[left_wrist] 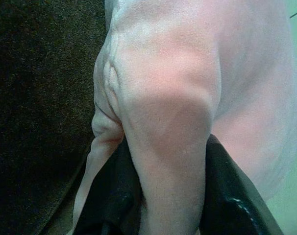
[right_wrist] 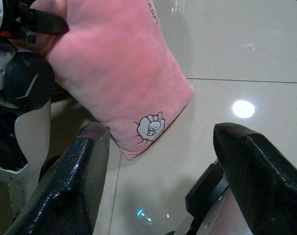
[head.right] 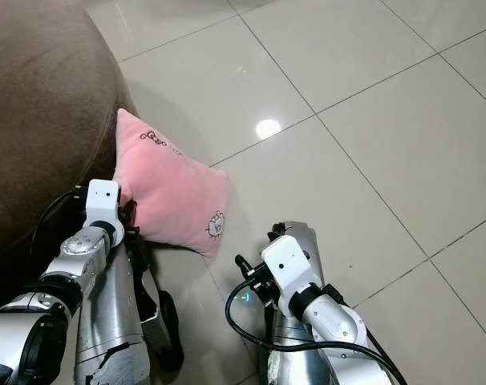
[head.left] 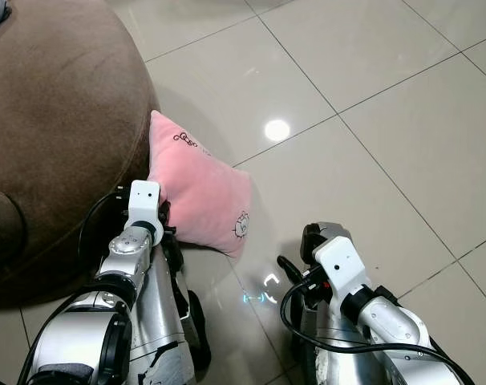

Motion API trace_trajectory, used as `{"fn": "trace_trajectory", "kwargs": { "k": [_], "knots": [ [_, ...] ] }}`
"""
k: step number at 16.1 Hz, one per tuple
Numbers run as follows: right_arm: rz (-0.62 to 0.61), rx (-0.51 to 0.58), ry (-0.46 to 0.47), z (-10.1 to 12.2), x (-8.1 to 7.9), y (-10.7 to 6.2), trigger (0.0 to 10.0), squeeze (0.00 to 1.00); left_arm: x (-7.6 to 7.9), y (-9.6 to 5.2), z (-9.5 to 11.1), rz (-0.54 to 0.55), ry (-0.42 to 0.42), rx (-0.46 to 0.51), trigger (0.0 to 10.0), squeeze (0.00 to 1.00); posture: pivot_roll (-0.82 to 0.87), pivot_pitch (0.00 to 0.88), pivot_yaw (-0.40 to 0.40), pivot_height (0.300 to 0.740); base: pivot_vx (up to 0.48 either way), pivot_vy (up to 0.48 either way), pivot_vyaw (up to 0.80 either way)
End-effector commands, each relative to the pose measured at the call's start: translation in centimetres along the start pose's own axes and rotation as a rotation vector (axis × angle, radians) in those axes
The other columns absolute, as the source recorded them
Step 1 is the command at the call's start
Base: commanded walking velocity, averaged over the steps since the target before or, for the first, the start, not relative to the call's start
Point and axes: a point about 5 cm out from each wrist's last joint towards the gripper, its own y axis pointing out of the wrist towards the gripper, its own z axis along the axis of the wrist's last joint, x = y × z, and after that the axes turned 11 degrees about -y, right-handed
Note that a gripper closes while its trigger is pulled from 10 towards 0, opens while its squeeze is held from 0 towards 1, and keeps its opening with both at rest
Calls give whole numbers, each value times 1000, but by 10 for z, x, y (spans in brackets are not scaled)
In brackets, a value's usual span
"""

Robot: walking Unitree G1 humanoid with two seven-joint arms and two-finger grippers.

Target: Move the pillow to the sofa from floor

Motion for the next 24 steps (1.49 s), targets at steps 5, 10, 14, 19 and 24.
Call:
{"fn": "trace_trajectory", "kwargs": {
  "k": [5,10,14,19,24],
  "knots": [
    [7,-6,13,-5,-2,1,10000,0,6,0,-8,-16,-34,-30,0,0,-93,331,55,465,0,0,0],
    [-73,-36,22,-13,8,5,10000,0,23,3,0,-61,-84,-4,0,0,-92,238,56,465,0,0,0],
    [-232,-39,29,-8,20,3,10000,0,51,8,43,-223,-258,196,0,0,-113,126,58,465,0,0,0],
    [-448,32,157,10,41,-5,10000,0,77,-37,110,-408,-291,567,9098,0,-96,67,63,485,0,0,0],
    [-548,75,151,25,60,0,10000,0,69,-80,83,-388,-137,563,10000,0,-84,20,45,535,0,0,0]
  ]
}}
